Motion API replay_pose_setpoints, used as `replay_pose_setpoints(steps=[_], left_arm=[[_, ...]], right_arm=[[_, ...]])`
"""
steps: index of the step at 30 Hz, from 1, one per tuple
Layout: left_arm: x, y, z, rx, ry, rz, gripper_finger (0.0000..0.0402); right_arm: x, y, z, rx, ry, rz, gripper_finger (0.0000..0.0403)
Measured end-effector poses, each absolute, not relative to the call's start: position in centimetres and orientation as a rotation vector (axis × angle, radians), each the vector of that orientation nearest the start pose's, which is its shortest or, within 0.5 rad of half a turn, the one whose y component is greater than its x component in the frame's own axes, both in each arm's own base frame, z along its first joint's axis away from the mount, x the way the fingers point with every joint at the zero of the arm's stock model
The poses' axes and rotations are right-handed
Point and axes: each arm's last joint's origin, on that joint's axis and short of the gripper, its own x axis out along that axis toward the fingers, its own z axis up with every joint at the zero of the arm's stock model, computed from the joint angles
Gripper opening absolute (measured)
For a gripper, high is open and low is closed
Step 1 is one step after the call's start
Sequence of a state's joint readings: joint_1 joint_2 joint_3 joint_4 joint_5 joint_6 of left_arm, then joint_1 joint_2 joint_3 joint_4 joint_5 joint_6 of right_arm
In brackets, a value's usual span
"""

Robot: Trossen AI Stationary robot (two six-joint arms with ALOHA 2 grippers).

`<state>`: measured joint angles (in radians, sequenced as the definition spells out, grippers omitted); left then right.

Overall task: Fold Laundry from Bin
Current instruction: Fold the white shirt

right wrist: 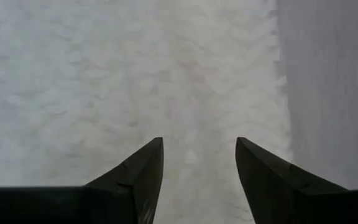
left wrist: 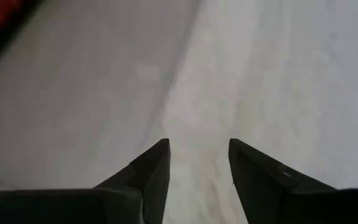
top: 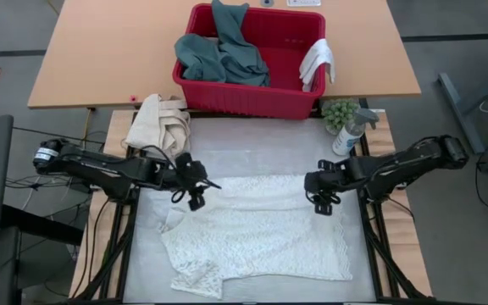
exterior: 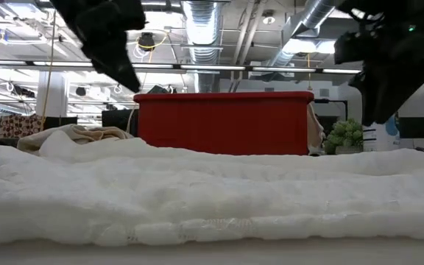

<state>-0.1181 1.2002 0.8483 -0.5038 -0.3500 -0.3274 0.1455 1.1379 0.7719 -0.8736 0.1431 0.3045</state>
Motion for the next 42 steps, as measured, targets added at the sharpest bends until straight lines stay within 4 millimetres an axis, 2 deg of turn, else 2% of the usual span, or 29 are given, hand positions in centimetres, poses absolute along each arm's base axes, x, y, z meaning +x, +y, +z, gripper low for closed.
replay_pose_setpoints(steps=[9,12,20,24,32,35,37,40,42], left_arm=[[27.3,-1.9,20.1,-0.002,0.942,0.202,0.0126],[28.0,-2.2,19.0,-0.027,0.994,0.144,0.0122],[27.8,-3.7,19.4,-0.161,1.023,-0.037,0.0105],[27.5,-4.6,19.5,-0.179,1.044,-0.091,0.0095],[27.4,-5.9,19.7,-0.218,1.044,-0.178,0.0088],[27.6,-6.0,20.0,-0.202,1.028,-0.152,0.0088],[27.7,-6.0,20.1,-0.197,1.020,-0.140,0.0088],[27.7,-6.0,20.1,-0.185,1.018,-0.135,0.0088],[27.7,-5.9,20.1,-0.170,1.014,-0.122,0.0088]], right_arm=[[20.5,2.2,20.0,0.052,1.299,-0.220,0.0207],[20.7,2.3,19.5,0.045,1.327,-0.218,0.0207],[20.4,4.2,19.0,0.005,1.356,-0.116,0.0207],[20.2,5.6,19.0,-0.005,1.360,-0.022,0.0207],[19.9,7.2,19.5,-0.061,1.317,0.030,0.0207],[20.0,6.2,21.1,-0.156,1.233,-0.131,0.0206],[19.9,4.9,21.5,-0.198,1.216,-0.248,0.0203],[20.3,3.1,21.1,-0.157,1.261,-0.289,0.0195],[20.5,2.2,20.1,-0.138,1.302,-0.281,0.0188]])
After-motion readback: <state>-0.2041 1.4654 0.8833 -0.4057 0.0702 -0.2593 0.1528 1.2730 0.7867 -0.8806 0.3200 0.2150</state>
